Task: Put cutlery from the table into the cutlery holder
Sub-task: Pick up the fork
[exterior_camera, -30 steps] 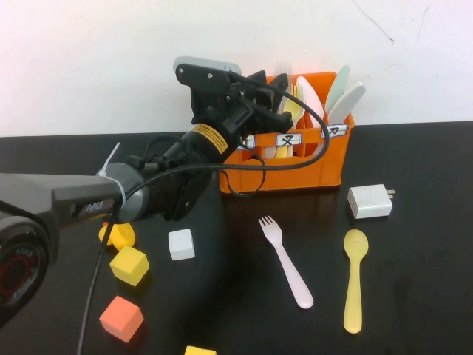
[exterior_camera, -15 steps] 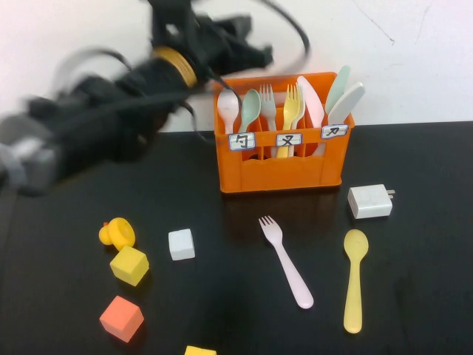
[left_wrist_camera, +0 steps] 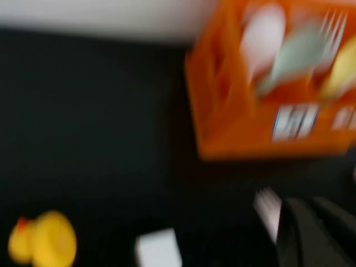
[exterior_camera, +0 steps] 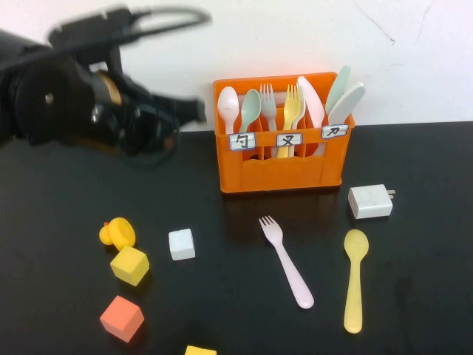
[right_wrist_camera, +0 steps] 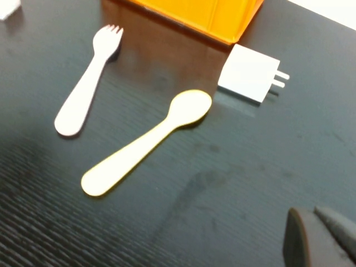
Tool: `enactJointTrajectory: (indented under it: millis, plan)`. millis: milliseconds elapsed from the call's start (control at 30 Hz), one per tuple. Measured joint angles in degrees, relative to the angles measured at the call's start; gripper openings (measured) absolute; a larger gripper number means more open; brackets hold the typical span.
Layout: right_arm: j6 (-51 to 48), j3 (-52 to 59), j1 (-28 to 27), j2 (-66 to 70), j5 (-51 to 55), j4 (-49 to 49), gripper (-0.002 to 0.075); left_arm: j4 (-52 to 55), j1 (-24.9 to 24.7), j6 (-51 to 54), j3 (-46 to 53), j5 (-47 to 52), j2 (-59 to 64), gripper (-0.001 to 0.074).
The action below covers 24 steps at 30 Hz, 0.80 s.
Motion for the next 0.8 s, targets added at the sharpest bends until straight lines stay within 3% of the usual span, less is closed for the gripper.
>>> enactJointTrajectory:
  millis: [333,600,800]
  plan:
    - [-1.54,-4.60,0.00,0.00,11.44,0.11,-0.0003,-2.85,-1.23,4.20,13.41,0.43,-15.86,0.0000]
    - [11.36,-17.65,0.00,1.74,26.35,-11.24,-0.0003,1.49,-1.23,4.76,28.33,0.14,-34.90,0.0000]
    - [15.78,-27.42,0.00,11.96,36.04,-15.83,-0.0003,7.00,-1.23,-0.45,40.66,-1.49,-47.68,-0.0001]
